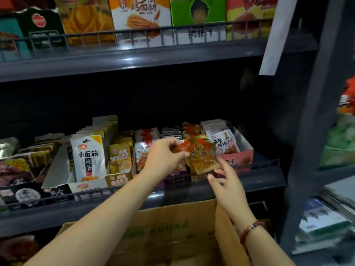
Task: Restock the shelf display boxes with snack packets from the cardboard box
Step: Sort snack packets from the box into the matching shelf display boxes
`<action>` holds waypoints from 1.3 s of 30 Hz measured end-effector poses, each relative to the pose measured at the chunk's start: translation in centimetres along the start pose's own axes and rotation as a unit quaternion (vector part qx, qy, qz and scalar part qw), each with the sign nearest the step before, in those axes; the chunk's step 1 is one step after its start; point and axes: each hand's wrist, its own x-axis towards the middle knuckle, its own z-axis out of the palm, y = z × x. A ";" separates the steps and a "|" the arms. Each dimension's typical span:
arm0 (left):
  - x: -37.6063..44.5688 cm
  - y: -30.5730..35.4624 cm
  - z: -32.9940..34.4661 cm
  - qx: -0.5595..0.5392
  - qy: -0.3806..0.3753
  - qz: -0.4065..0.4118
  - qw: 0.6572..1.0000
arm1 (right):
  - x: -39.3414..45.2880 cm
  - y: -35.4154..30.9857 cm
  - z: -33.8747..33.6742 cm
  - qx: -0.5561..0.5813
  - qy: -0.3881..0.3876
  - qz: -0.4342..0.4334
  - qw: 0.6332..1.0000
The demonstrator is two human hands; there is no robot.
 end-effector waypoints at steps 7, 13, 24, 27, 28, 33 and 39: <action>2.0 0.1 2.6 0.080 0.045 0.104 0.990 | 2.4 1.8 -0.2 -0.059 -0.051 -0.011 0.997; 1.7 -1.9 2.7 0.081 0.042 0.110 0.990 | 2.6 2.8 0.0 -0.061 -0.051 -0.023 0.997; 0.6 -4.3 1.5 -0.016 0.019 0.067 0.997 | 1.8 2.4 1.2 0.045 0.045 -0.074 0.995; 0.3 -5.0 1.4 0.008 -0.006 0.068 0.998 | 1.8 2.4 1.4 0.041 0.038 -0.070 0.996; 0.3 -5.1 1.4 0.013 -0.008 0.066 0.998 | 1.8 2.4 1.4 0.043 0.034 -0.064 0.996; 0.5 -4.4 1.4 0.085 0.012 0.109 0.990 | 2.1 2.8 1.3 0.021 0.000 -0.027 0.999; 1.8 -2.2 2.3 0.212 0.006 0.204 0.956 | 3.0 3.4 1.4 -0.020 -0.036 0.003 0.999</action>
